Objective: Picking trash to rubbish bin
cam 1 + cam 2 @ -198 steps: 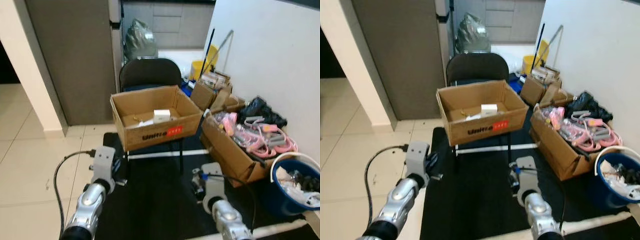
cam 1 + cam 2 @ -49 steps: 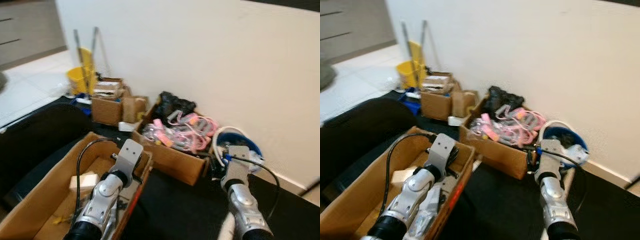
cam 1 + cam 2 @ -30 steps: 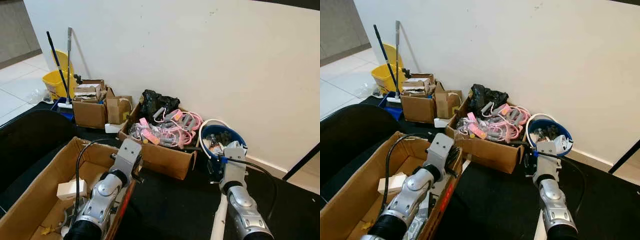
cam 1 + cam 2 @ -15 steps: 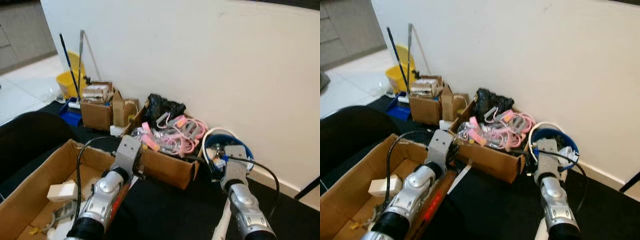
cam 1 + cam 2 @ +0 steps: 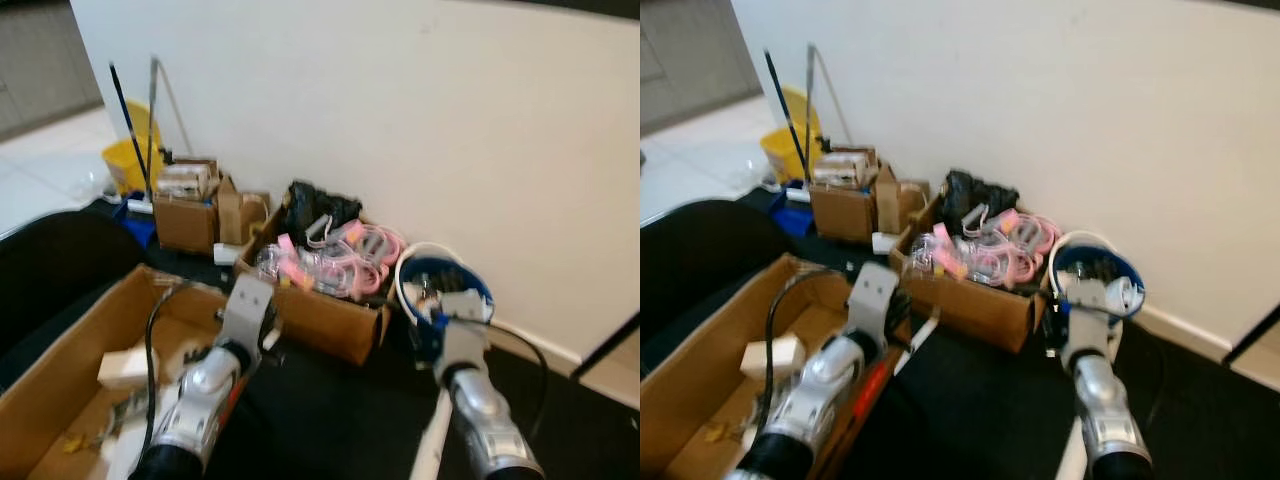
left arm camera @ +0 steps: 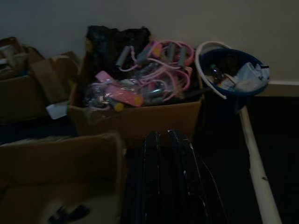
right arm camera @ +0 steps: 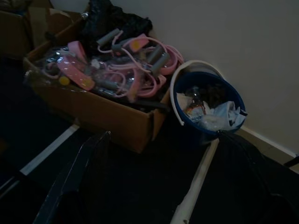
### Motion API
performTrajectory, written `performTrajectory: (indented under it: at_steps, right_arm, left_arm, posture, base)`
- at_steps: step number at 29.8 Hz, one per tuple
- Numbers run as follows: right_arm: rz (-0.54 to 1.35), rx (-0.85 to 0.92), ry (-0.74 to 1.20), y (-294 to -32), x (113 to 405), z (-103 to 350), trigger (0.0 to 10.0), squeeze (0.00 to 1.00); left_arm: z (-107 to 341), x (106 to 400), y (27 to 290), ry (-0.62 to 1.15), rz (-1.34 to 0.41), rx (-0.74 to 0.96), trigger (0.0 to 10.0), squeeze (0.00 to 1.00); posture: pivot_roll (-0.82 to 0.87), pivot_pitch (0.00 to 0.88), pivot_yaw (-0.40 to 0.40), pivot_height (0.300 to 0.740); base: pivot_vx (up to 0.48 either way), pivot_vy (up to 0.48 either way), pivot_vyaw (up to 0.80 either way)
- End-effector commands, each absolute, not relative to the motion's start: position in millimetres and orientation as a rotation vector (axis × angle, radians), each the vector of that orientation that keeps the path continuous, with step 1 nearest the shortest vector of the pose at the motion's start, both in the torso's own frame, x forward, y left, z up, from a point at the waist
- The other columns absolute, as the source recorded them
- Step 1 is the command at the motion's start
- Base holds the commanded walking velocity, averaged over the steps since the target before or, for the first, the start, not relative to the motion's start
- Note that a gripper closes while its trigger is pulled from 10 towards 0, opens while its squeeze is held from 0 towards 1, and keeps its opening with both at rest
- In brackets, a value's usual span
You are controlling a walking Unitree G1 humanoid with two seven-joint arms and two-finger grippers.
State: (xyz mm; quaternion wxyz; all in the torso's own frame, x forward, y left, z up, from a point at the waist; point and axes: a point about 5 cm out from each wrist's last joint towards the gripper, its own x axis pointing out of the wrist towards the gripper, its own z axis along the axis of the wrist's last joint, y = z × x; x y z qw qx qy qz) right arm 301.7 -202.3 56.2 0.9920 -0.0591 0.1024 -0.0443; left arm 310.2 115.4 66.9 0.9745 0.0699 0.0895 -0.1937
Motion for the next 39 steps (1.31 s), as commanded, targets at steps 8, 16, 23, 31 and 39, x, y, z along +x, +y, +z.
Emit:
performTrajectory:
  at_steps: [8,16,23,31,39]
  right_arm:
    - [-0.11,-0.096,0.242,-207,299,51,10.0,0.0]
    - [-0.125,-0.091,0.237,-208,298,52,10.0,0.0]
    - [-0.133,-0.093,0.241,-209,298,52,10.0,0.0]
    - [-0.15,-0.096,0.241,-213,297,53,10.0,0.0]
    - [-0.162,-0.098,0.24,-216,297,54,10.0,0.0]
  left_arm:
    - [68,311,114,0.173,-0.413,0.165,10.0,0.0]
    - [75,313,115,0.129,-0.387,0.154,10.0,0.0]
    - [78,316,114,0.118,-0.391,0.157,10.0,0.0]
    - [77,316,110,0.113,-0.399,0.152,10.0,0.0]
    - [76,319,113,0.11,-0.345,0.165,10.0,0.0]
  posture:
    - [-0.08,0.035,-0.014,0.74]
    - [-0.08,0.04,-0.012,0.74]
    - [-0.08,0.043,-0.01,0.74]
    - [-0.09,0.042,-0.013,0.74]
    - [-0.09,0.029,-0.02,0.74]
  base:
    - [0.0,0.0,-0.4]
    - [0.0,0.0,-0.8]
    - [0.0,0.0,-0.8]
    - [0.0,0.0,-0.8]
    - [0.0,0.0,-0.8]
